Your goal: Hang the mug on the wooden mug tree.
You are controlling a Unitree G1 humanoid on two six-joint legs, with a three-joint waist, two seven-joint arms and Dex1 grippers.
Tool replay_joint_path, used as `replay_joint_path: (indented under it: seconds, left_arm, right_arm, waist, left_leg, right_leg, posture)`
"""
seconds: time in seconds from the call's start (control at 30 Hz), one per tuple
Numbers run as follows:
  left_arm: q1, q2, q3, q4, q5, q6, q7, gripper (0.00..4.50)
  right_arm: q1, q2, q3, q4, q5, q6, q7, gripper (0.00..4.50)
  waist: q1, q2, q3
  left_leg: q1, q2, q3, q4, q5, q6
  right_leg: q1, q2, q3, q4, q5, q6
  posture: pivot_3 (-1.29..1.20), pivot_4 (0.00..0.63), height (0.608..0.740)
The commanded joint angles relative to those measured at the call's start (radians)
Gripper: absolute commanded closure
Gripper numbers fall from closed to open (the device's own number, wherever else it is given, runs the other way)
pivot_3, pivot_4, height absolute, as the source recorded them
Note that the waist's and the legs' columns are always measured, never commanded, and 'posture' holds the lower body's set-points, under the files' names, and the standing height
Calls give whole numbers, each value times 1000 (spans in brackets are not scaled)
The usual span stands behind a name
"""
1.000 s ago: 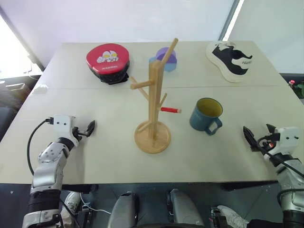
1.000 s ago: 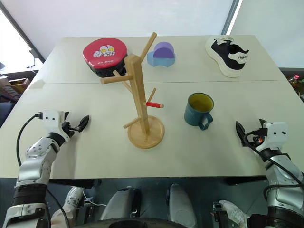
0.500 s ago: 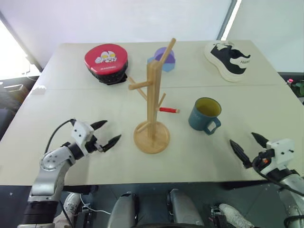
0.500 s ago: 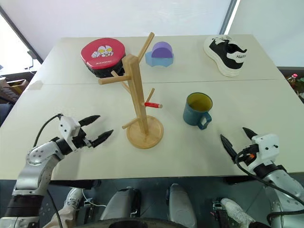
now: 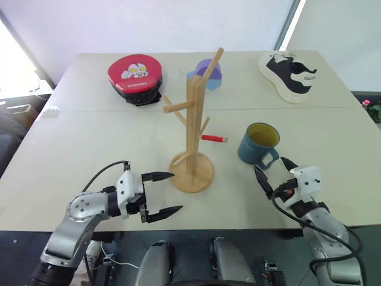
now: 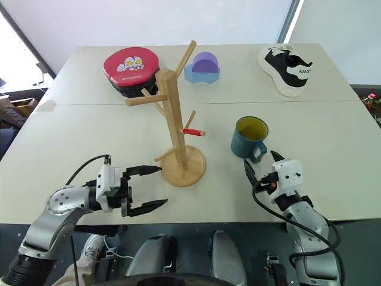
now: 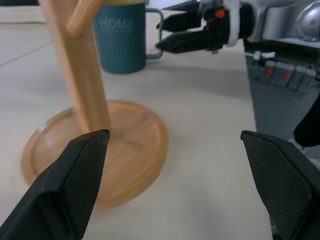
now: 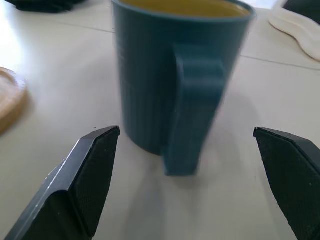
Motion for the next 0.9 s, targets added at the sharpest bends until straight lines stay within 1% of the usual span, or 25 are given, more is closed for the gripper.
replay_joint_path:
  seconds: [0.03,0.37,0.8,0.83,0.9]
  left_arm:
    - [-12,-1,-4,-45,-18,1,6,0]
    - [-19,-12,-10,-62,-15,0,31,0]
    - [-29,-18,-22,-69,2,1,67,0]
    - [-31,-18,-23,-70,2,1,69,0]
    - [-34,-17,-24,-72,0,3,73,0]
  right_arm:
    - [-36,24,-46,42,-14,-41,-63,81]
    - [-98,31,-68,150,-36,-93,-109,81]
    - [-193,24,-60,262,-49,-118,-120,81]
    - [-197,24,-59,265,-45,-119,-116,313]
    - [-203,25,-59,272,-37,-119,-110,956]
  waist:
    - [0,0,0]
    - [-2,0,0]
    - [-3,0,0]
    - [-2,0,0]
    - [-3,0,0]
  left_leg:
    - [0,0,0,0,0,0]
    - [2,0,1,3,0,0]
    - [3,0,1,5,0,1]
    - [3,0,2,5,0,1]
    - [3,0,2,5,0,1]
  right_leg:
    - [0,0,0,0,0,0]
    - [3,4,0,1,0,1]
    - [3,7,0,5,1,1]
    - [3,7,0,5,1,1]
    - [3,7,0,5,1,1]
  posture:
    - [0,150,735]
    - [0,150,735]
    - [0,150,735]
    - [0,150,735]
    - [0,150,735]
